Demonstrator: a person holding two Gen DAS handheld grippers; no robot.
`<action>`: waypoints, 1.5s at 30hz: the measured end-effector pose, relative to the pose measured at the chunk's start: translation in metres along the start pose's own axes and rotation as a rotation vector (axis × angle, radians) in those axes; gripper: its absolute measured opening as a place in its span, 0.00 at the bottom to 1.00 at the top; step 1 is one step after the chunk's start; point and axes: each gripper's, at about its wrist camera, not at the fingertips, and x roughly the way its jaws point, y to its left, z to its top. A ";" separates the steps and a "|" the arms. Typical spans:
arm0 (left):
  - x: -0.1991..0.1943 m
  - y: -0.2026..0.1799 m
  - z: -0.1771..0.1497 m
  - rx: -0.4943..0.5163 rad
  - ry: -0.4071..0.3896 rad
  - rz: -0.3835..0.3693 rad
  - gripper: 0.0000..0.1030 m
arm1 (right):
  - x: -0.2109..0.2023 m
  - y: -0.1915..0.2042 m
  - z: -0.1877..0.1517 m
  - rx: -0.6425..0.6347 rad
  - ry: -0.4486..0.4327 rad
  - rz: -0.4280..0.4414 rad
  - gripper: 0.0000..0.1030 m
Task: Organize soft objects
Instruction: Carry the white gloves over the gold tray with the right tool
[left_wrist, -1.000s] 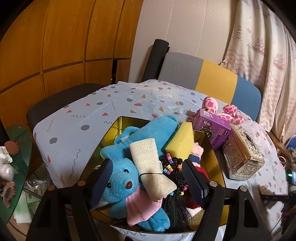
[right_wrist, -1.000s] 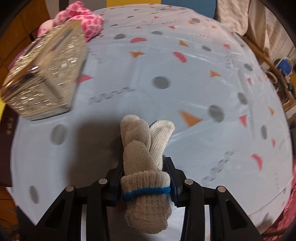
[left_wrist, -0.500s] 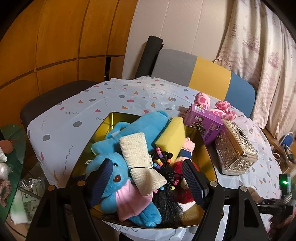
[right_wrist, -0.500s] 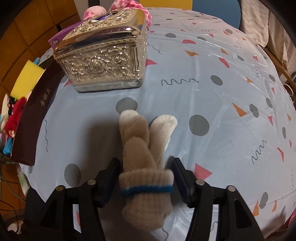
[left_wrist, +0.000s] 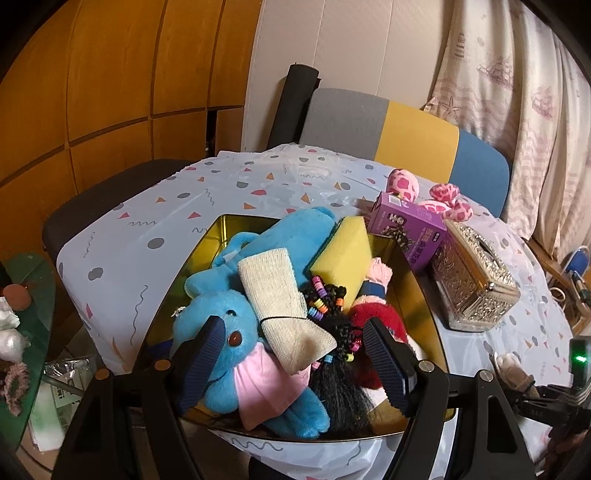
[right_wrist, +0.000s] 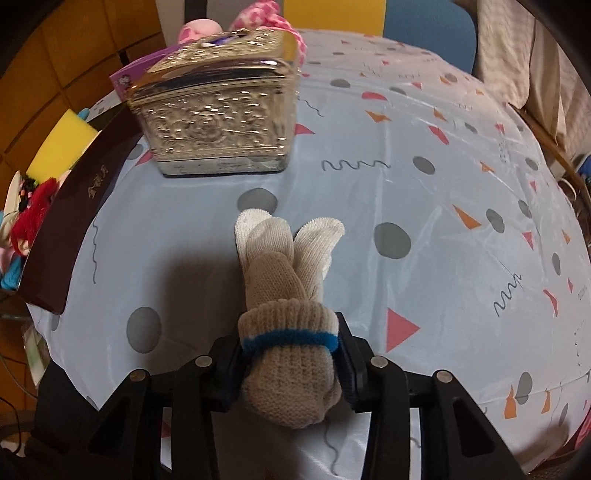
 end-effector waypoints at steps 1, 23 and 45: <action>0.000 0.000 0.000 0.002 0.002 0.003 0.75 | -0.002 0.004 -0.002 -0.002 -0.007 0.000 0.40; -0.002 0.004 -0.002 0.004 0.007 0.006 0.75 | -0.027 0.087 0.037 -0.119 -0.095 0.178 0.38; -0.013 0.035 0.011 -0.076 -0.031 0.042 0.75 | -0.005 0.191 0.143 -0.149 -0.151 0.283 0.38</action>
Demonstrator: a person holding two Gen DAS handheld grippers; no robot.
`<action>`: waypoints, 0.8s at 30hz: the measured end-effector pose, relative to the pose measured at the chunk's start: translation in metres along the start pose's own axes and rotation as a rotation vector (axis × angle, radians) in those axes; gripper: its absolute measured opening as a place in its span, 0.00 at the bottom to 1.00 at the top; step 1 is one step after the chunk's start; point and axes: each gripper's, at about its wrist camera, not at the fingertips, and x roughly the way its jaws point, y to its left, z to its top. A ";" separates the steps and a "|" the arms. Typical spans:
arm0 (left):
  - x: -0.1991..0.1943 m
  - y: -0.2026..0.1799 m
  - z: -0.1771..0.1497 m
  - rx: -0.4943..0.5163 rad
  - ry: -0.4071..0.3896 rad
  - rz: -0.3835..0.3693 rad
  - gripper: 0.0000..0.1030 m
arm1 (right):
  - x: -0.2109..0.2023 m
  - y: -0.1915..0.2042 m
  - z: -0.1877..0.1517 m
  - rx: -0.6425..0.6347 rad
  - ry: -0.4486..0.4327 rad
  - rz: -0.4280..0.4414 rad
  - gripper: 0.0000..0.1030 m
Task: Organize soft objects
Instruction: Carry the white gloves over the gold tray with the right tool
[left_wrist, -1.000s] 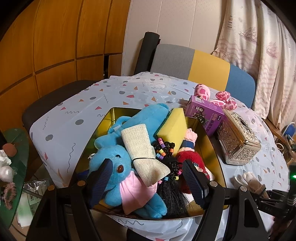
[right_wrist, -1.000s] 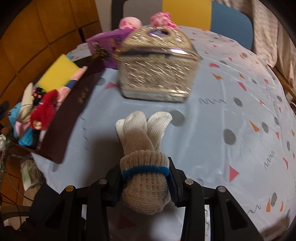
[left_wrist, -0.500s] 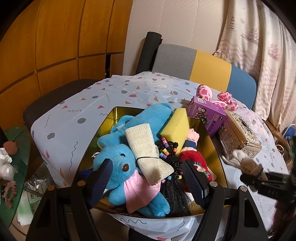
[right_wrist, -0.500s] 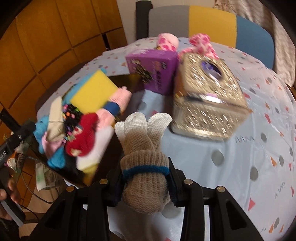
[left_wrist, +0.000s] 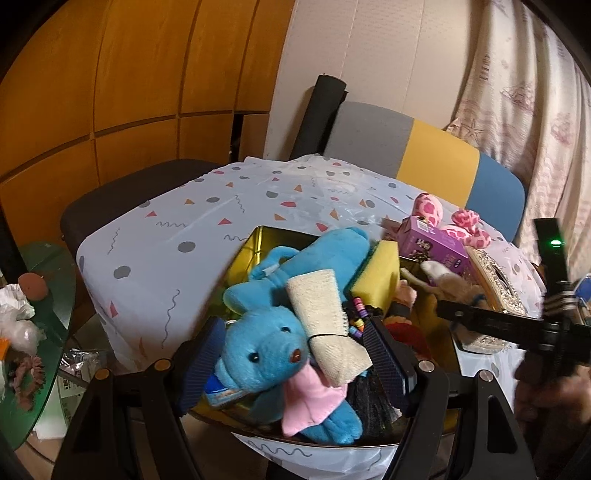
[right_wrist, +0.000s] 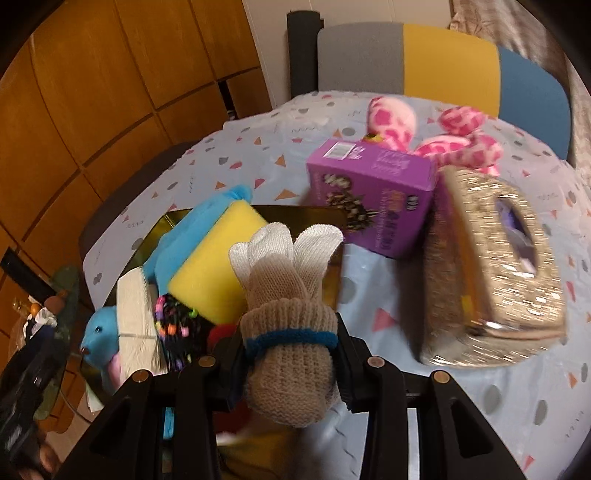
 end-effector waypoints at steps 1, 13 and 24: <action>0.001 0.002 0.000 -0.003 0.002 0.003 0.75 | 0.003 0.001 -0.002 -0.004 0.009 -0.004 0.38; 0.009 0.005 -0.007 -0.012 0.036 0.001 0.75 | 0.030 0.014 -0.009 -0.093 0.042 -0.037 0.50; 0.009 0.001 -0.009 -0.006 0.037 -0.004 0.75 | -0.007 0.024 -0.018 -0.157 -0.079 -0.011 0.27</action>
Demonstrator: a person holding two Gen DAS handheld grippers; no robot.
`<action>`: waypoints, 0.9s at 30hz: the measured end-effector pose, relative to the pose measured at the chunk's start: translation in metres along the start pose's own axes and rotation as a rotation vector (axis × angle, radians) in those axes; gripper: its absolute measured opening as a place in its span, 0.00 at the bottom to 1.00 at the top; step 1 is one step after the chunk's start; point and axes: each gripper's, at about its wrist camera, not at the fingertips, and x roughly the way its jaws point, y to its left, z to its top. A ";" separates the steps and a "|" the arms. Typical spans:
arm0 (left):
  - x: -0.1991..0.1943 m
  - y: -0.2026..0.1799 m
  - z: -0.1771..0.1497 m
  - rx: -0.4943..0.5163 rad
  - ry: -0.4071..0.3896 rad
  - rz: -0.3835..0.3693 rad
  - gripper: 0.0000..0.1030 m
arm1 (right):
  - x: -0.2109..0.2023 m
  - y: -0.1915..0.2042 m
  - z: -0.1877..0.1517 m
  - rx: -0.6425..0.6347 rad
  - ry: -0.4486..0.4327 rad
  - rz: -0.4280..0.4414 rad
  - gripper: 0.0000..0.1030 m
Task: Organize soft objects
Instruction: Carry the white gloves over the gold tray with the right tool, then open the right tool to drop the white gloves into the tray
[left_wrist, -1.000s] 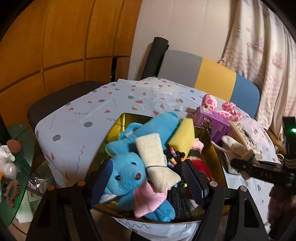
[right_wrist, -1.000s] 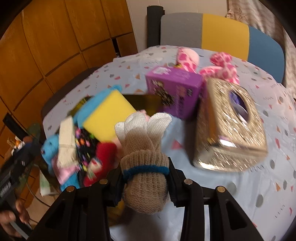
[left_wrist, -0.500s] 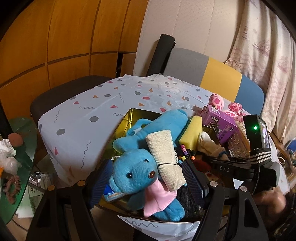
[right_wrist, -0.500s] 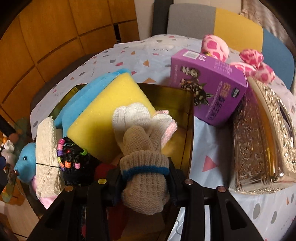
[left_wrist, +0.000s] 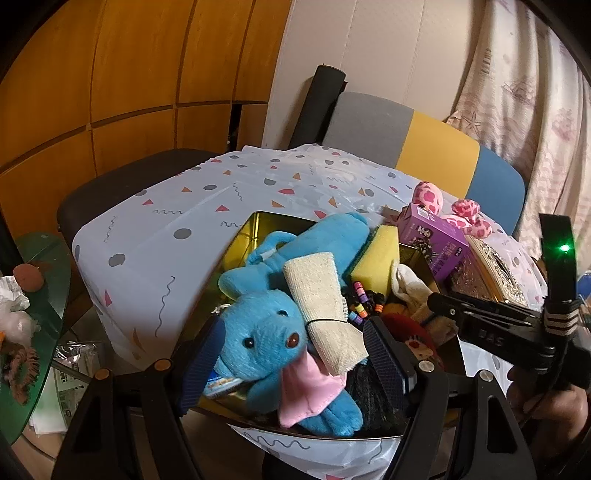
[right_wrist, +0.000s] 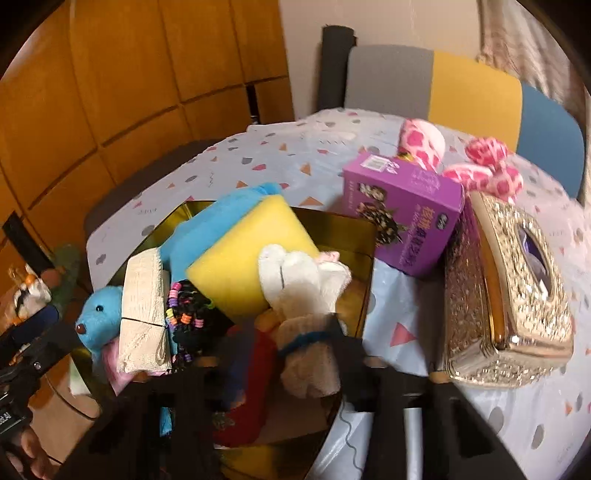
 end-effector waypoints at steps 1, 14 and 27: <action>0.000 -0.001 0.000 0.003 0.001 -0.001 0.75 | 0.002 0.004 0.001 -0.016 0.000 -0.005 0.27; -0.001 -0.016 -0.006 0.042 0.010 -0.002 0.78 | 0.018 0.007 -0.008 -0.044 0.042 -0.045 0.23; -0.010 -0.033 -0.011 0.076 -0.013 0.023 0.85 | -0.029 0.001 -0.027 0.045 -0.055 -0.078 0.37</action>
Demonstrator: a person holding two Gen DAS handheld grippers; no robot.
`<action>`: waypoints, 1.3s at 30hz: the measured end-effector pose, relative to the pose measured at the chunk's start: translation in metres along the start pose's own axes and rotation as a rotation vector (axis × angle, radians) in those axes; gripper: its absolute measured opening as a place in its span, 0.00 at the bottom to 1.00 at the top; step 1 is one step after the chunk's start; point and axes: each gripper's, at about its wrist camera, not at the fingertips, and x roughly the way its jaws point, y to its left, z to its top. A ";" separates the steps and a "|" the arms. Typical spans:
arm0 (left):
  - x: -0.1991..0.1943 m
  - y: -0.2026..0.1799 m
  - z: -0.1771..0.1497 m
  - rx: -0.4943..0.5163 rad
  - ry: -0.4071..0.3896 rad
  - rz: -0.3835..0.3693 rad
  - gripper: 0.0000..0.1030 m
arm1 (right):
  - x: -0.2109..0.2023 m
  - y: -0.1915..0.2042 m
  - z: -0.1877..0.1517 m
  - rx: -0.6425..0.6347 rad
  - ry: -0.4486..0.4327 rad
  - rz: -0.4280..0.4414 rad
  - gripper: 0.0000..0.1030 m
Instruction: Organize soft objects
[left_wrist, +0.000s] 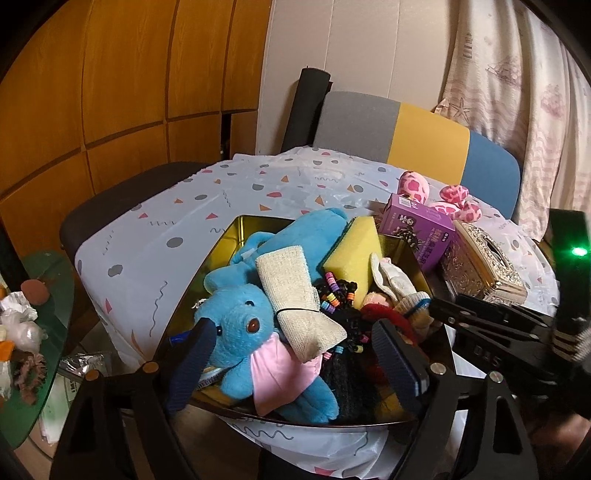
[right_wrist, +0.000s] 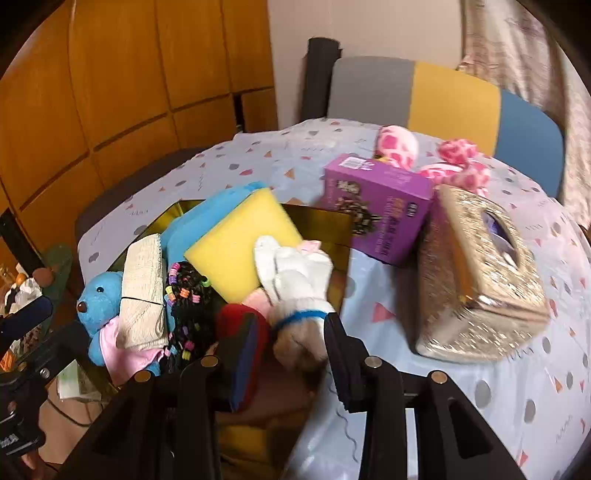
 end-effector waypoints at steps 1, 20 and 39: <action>-0.001 -0.002 -0.001 0.004 -0.006 0.007 0.85 | -0.004 -0.002 -0.002 0.007 -0.009 -0.015 0.39; -0.019 -0.050 -0.029 0.062 -0.066 0.040 0.93 | -0.053 -0.045 -0.052 0.153 -0.089 -0.254 0.43; -0.018 -0.048 -0.029 0.054 -0.053 0.034 0.93 | -0.054 -0.034 -0.051 0.130 -0.092 -0.237 0.43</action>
